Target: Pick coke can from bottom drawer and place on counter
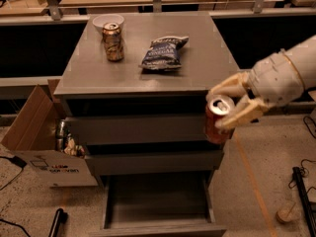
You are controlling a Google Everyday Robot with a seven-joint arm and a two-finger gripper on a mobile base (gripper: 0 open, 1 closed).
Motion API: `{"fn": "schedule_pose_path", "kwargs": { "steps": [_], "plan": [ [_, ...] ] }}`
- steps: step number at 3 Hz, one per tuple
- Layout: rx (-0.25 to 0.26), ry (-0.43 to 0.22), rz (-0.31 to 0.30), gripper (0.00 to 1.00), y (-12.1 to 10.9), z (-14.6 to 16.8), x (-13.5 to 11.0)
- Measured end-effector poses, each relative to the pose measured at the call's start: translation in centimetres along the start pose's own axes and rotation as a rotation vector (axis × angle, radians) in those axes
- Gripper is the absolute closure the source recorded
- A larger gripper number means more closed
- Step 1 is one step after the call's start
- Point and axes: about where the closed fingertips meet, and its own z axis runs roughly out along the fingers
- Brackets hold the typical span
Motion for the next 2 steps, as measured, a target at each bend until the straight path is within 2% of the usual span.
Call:
{"fn": "schedule_pose_path", "kwargs": {
  "steps": [1, 2],
  "plan": [
    [0.023, -0.041, 0.005, 1.00, -6.4, -1.3, -2.8],
    [0.108, -0.121, 0.044, 1.00, -10.4, -3.0, -3.4]
  ]
}}
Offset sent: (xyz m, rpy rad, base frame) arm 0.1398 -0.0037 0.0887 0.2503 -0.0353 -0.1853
